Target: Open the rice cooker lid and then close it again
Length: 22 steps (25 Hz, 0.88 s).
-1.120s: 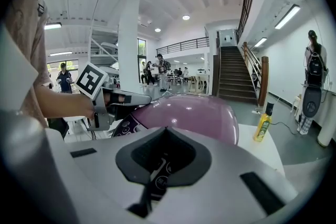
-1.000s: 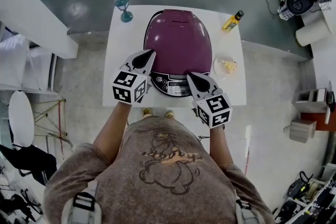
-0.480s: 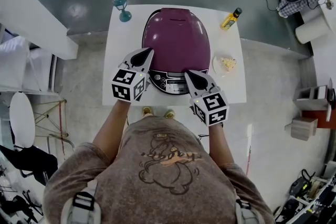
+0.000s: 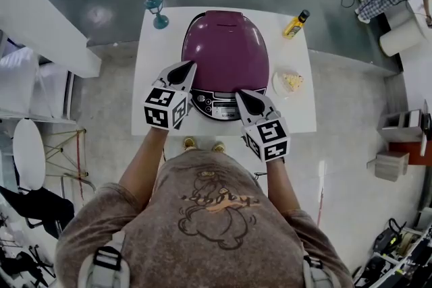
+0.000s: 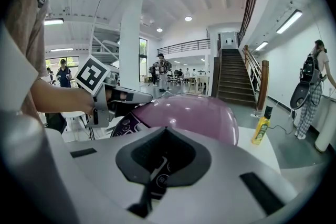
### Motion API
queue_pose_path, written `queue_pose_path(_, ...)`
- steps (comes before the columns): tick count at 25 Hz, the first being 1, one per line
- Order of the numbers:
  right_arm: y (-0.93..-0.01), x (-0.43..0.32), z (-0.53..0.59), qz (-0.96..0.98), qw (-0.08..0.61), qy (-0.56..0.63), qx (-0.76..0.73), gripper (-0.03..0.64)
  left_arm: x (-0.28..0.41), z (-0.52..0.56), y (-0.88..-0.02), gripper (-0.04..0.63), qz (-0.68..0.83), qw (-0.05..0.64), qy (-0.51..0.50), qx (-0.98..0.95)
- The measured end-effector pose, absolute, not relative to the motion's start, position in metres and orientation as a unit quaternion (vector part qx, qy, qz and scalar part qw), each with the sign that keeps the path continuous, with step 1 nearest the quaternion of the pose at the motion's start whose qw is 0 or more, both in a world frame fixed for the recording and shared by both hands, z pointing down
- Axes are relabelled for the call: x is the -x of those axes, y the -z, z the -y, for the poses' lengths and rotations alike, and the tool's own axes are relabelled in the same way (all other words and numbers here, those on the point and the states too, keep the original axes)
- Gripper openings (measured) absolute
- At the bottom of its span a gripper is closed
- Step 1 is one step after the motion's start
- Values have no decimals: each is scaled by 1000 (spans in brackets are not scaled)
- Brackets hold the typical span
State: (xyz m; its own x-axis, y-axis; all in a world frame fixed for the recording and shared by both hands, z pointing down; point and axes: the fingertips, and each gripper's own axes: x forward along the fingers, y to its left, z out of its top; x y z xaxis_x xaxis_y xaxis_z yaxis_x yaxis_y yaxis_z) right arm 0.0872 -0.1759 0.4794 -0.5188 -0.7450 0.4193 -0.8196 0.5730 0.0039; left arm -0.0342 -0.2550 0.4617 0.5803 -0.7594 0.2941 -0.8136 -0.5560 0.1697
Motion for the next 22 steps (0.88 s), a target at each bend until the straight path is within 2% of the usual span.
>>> queue_pose_path(22, -478, -88, 175, 873, 162, -88, -451, 3, 34, 259, -450, 18, 445, 132, -93, -881)
